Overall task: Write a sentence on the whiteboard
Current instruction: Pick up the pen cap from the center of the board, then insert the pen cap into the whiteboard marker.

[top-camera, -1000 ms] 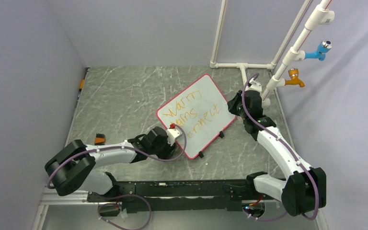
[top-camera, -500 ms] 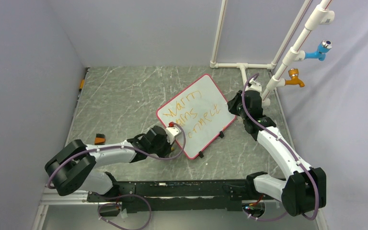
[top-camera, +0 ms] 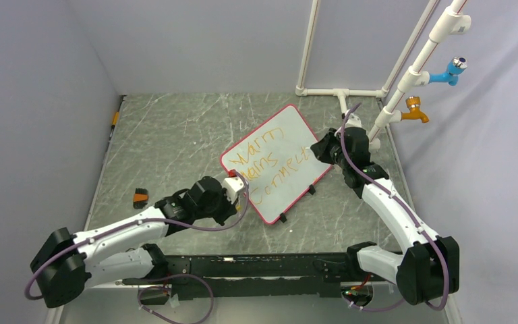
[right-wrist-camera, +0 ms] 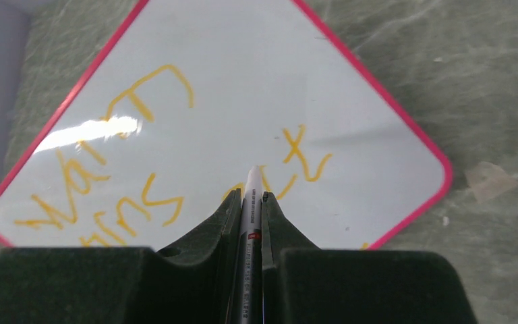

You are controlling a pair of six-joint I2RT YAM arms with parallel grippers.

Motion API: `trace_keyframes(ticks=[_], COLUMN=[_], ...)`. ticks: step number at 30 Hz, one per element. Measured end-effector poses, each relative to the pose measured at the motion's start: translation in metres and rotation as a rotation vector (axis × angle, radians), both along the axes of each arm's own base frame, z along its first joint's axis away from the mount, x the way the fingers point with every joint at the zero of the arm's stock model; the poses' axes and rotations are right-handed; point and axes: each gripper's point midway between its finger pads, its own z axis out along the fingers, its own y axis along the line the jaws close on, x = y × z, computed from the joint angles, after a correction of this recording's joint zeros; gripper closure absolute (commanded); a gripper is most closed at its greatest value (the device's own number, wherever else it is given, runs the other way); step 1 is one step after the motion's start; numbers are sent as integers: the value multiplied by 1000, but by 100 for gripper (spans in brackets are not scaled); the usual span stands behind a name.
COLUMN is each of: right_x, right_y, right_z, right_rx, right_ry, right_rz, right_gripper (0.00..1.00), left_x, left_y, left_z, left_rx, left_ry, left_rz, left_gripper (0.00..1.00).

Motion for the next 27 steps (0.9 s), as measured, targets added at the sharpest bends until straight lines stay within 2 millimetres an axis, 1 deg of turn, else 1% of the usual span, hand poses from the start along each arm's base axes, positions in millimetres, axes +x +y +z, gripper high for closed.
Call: trace_keyframes(ticks=[3,4,5,10,12,14,17,20,24,27], right_x=[-5,-8,-9,-22,-28,-38,-52,-66,-77,-84], right_y=[16,24,28,70,84,98,113,125,139,146], right_z=[5,10,13,41,48,51,55,64,82,88], right_rx=[44,70,81,225,281,337,390,415,419,421], right_ry=[-4,-10,-15,-54,-55,-39,-18,-16,-53,-70], right_rz=[87,134,154,392,480,572,677,759,842,881], right_gripper=[100,100,100,100,100,100,100,100,100,100], left_x=[0,1,1,2,3,5,8,12,22,33], left_y=[2,2,3,10,13,15,16,16,15,13], left_z=[21,29,37,80,96,107,115,117,121,131], left_rx=[-6,-11,-13,-36,-37,-28,-5,27,65,69], left_ry=[-29,-42,-60,-189,-252,-304,-366,-414,-456,-494], left_rz=[-12,-13,-21,-78,-105,-127,-163,-197,-224,-224], left_gripper=[100,100,100,100,100,100,100,100,100,100])
